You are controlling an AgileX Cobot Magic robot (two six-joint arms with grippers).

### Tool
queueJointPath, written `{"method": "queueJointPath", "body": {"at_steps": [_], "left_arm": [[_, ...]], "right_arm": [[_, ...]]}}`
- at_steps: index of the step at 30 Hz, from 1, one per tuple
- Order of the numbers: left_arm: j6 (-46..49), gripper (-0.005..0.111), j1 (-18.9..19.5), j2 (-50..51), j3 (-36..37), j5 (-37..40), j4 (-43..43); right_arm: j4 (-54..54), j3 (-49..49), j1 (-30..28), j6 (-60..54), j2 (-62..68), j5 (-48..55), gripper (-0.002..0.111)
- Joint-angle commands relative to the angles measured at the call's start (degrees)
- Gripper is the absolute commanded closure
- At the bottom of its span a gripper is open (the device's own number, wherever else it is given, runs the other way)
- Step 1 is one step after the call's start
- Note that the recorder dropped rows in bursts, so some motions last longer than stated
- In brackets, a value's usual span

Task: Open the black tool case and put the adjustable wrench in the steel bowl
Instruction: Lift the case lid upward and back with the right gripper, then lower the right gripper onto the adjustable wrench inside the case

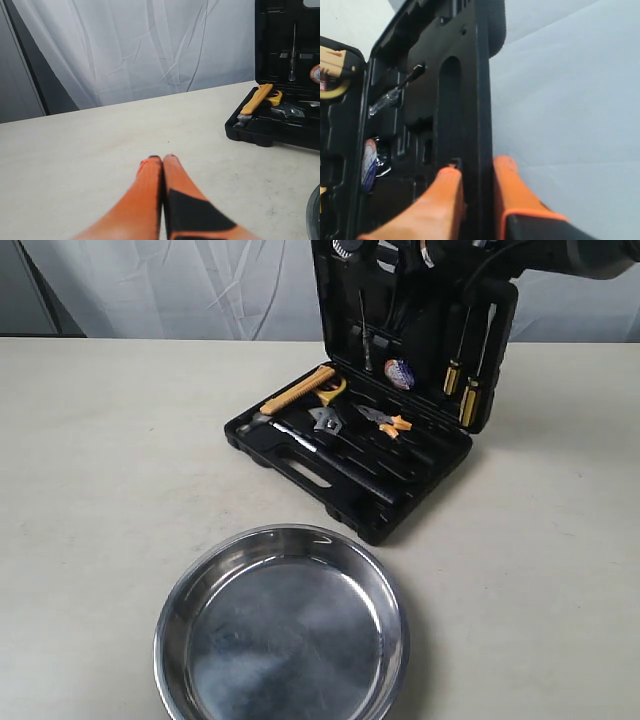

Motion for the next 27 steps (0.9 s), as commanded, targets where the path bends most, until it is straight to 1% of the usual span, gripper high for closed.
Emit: {"method": "queueJointPath", "body": {"at_steps": [1,2,3,4,5,7,9,10,11,12,13,14,17,19,21,22,23,24,25,27], "left_arm": [[0.0,0.106,-0.2,0.2,-0.1,-0.3,-0.1],[0.0,0.106,-0.2,0.2,-0.1,-0.3,-0.1],[0.0,0.106,-0.2,0.2,-0.1,-0.3,-0.1],[0.0,0.106,-0.2,0.2,-0.1,-0.3,-0.1],[0.0,0.106,-0.2,0.2,-0.1,-0.3,-0.1],[0.0,0.106,-0.2,0.2,-0.1,-0.3,-0.1],[0.0,0.106,-0.2,0.2,-0.1,-0.3,-0.1],[0.0,0.106,-0.2,0.2,-0.1,-0.3,-0.1],[0.0,0.106,-0.2,0.2,-0.1,-0.3,-0.1],[0.0,0.106,-0.2,0.2,-0.1,-0.3,-0.1],[0.0,0.106,-0.2,0.2,-0.1,-0.3,-0.1],[0.0,0.106,-0.2,0.2,-0.1,-0.3,-0.1],[0.0,0.106,-0.2,0.2,-0.1,-0.3,-0.1],[0.0,0.106,-0.2,0.2,-0.1,-0.3,-0.1],[0.0,0.106,-0.2,0.2,-0.1,-0.3,-0.1],[0.0,0.106,-0.2,0.2,-0.1,-0.3,-0.1],[0.0,0.106,-0.2,0.2,-0.1,-0.3,-0.1],[0.0,0.106,-0.2,0.2,-0.1,-0.3,-0.1],[0.0,0.106,-0.2,0.2,-0.1,-0.3,-0.1],[0.0,0.106,-0.2,0.2,-0.1,-0.3,-0.1]], "right_arm": [[-1.0,-0.5,-1.7,0.6,-1.0,-2.5,0.085],[-1.5,-0.5,-1.7,0.6,-1.0,-2.5,0.078],[-2.2,-0.5,-1.7,0.6,-1.0,-2.3,0.067],[-2.6,-0.5,-1.7,0.6,-1.0,-2.3,0.064],[-4.2,-0.5,-1.7,0.6,-1.0,-1.9,0.063],[-6.2,-0.5,-1.7,3.1,-1.0,-1.1,0.067],[-4.2,-0.5,-1.7,8.6,-1.0,-0.2,0.076],[0.2,-0.5,-1.7,10.3,-1.0,-0.3,0.082],[6.5,-0.5,-1.7,9.1,-1.0,-1.0,0.087],[14.2,-0.5,-1.7,3.2,-0.7,-1.2,0.091],[19.0,-0.5,-1.7,-1.5,-0.1,-0.7,0.092],[26.9,-0.5,-1.7,-9.1,0.5,-0.4,0.092],[44.3,-0.6,-1.7,-22.3,2.8,2.3,0.092],[51.6,-2.1,-1.7,-24.0,4.7,4.9,0.092],[59.4,-5.2,-1.7,-31.0,7.6,12.3,0.095],[63.2,-6.9,-1.7,-37.9,9.4,19.9,0.097],[66.2,-10.0,-1.7,-44.4,11.4,29.4,0.102],[66.2,-12.1,-1.7,-46.5,13.2,37.8,0.105],[64.2,-14.7,-1.7,-45.6,14.6,42.4,0.109],[54.4,-18.8,-1.7,-34.4,17.0,42.8,0.109]]}}
